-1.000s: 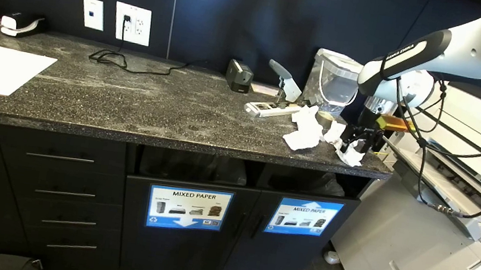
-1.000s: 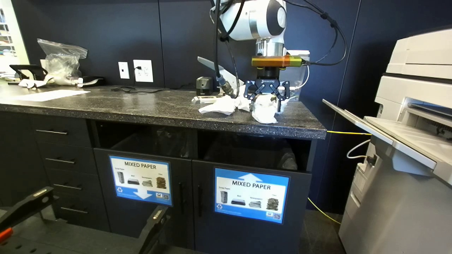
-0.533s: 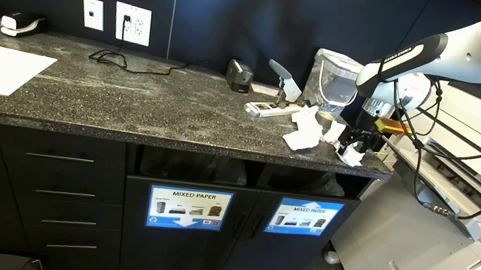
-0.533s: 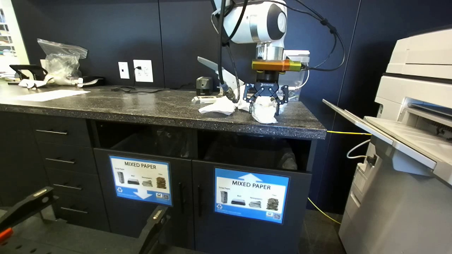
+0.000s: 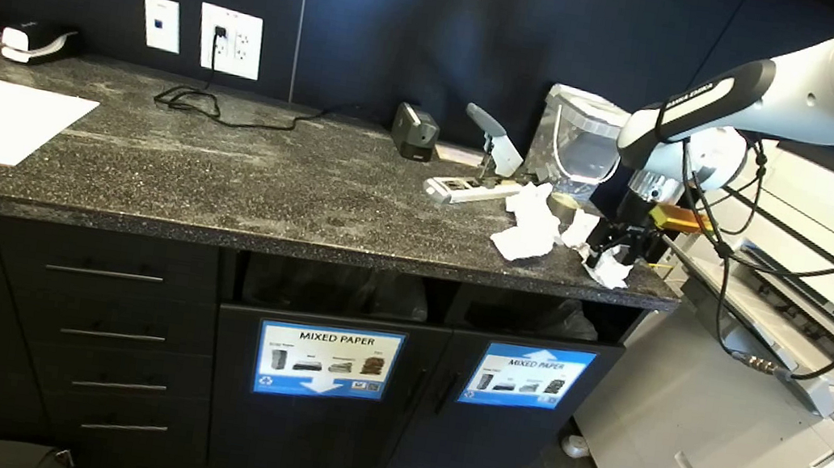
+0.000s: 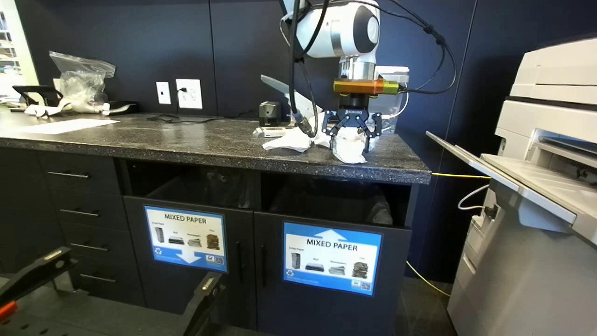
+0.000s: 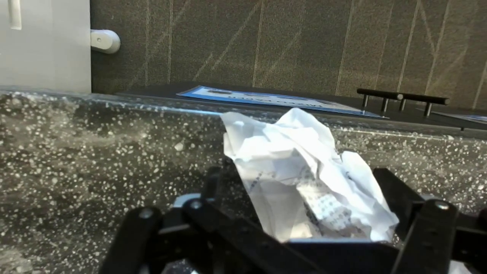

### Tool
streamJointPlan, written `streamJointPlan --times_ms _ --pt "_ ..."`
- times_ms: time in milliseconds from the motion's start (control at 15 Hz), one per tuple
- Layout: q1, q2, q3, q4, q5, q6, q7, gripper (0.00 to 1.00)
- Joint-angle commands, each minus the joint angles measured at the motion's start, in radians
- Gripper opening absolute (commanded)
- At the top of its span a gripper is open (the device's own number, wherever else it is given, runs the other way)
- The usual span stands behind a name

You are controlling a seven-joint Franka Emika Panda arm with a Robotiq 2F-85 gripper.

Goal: Put the tissues in the rubbish bin.

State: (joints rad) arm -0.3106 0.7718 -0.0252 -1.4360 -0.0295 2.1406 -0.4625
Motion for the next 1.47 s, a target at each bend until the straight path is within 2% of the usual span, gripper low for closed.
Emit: streamJointPlan --times_ms 0,133,200,267,733,933,1000,1133,1400 --pt "-0.014 0.02 0.011 0.047 0.021 -0.026 -0.023 1.0" --pt "-0.013 0.022 0.01 0.048 0.021 -0.024 -0.021 1.0" --pt "-0.015 0.023 0.012 0.048 0.023 -0.022 -0.025 0.75" --pt "-0.015 0.024 0.012 0.049 0.024 -0.022 -0.024 0.73" --pt "-0.015 0.029 0.012 0.058 0.022 -0.023 -0.02 0.2" --pt "-0.011 0.027 0.007 0.059 0.019 -0.032 -0.01 0.14" --pt "-0.011 0.026 0.008 0.055 0.019 -0.033 -0.011 0.16" --pt "-0.009 0.018 0.006 0.042 0.017 -0.034 -0.007 0.14" --pt "-0.017 -0.026 0.011 -0.033 0.028 -0.001 -0.012 0.16"
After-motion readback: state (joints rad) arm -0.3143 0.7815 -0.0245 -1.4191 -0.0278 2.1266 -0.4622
